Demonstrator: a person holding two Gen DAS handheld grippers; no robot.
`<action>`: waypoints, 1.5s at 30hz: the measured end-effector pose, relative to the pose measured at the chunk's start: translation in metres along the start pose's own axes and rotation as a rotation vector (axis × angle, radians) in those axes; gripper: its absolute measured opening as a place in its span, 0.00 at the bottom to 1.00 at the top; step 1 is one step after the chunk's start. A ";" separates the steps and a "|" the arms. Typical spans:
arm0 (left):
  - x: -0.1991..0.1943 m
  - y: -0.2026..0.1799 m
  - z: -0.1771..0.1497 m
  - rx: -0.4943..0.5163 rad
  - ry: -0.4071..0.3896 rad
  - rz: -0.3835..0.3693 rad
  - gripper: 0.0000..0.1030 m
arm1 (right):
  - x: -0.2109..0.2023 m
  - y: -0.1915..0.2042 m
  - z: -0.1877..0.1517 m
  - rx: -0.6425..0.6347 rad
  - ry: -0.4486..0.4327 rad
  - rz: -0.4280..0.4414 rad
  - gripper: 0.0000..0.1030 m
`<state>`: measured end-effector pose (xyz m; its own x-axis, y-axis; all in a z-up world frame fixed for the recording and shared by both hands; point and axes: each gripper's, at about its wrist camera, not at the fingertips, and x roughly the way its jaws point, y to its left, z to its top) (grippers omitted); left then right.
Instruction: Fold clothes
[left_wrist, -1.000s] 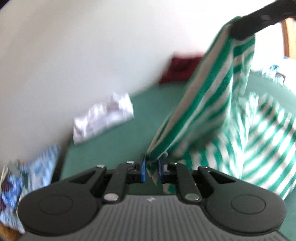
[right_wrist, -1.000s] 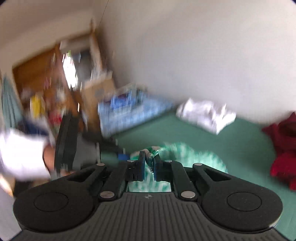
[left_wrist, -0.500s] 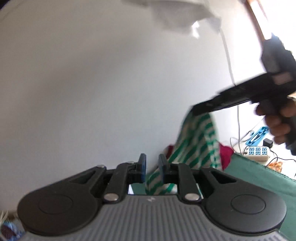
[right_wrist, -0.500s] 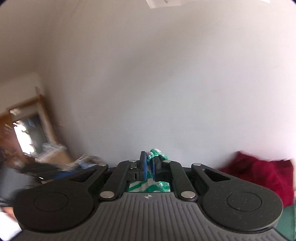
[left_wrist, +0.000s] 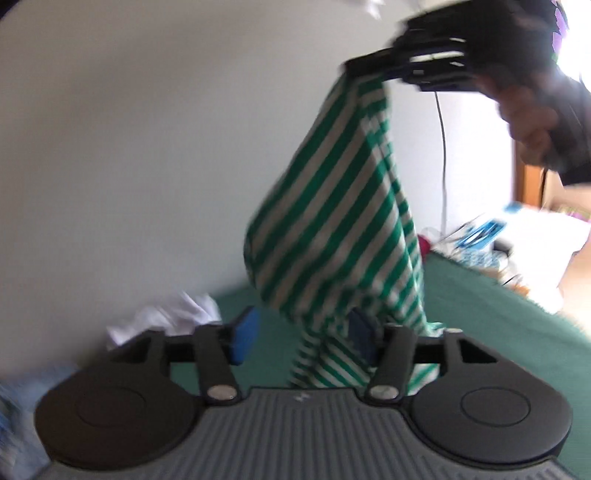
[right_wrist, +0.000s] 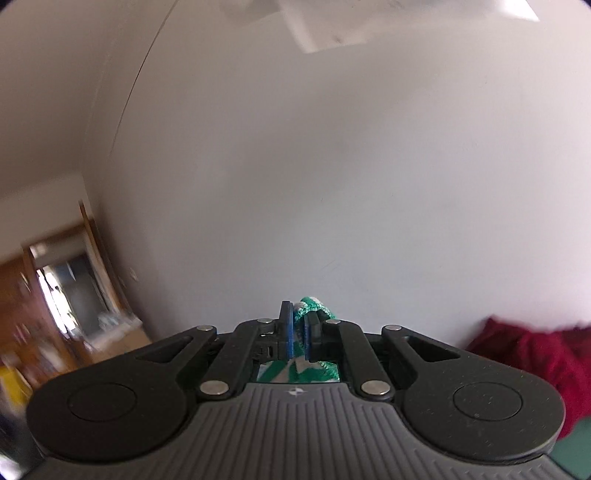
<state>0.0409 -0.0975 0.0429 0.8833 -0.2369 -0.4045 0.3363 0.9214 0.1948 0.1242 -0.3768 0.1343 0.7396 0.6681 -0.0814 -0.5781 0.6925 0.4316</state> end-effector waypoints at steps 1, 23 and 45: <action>0.007 0.005 -0.005 -0.035 0.010 -0.022 0.72 | 0.000 -0.002 -0.001 0.000 0.001 0.000 0.05; 0.001 0.034 0.024 0.116 -0.127 -0.166 0.03 | -0.030 -0.006 -0.010 0.043 -0.062 -0.118 0.05; 0.032 0.014 -0.019 0.350 -0.013 -0.084 0.12 | -0.012 0.001 -0.014 0.043 -0.083 -0.156 0.05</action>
<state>0.0673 -0.0865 0.0163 0.8510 -0.3132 -0.4215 0.4975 0.7380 0.4560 0.1099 -0.3801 0.1230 0.8463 0.5272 -0.0770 -0.4396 0.7726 0.4580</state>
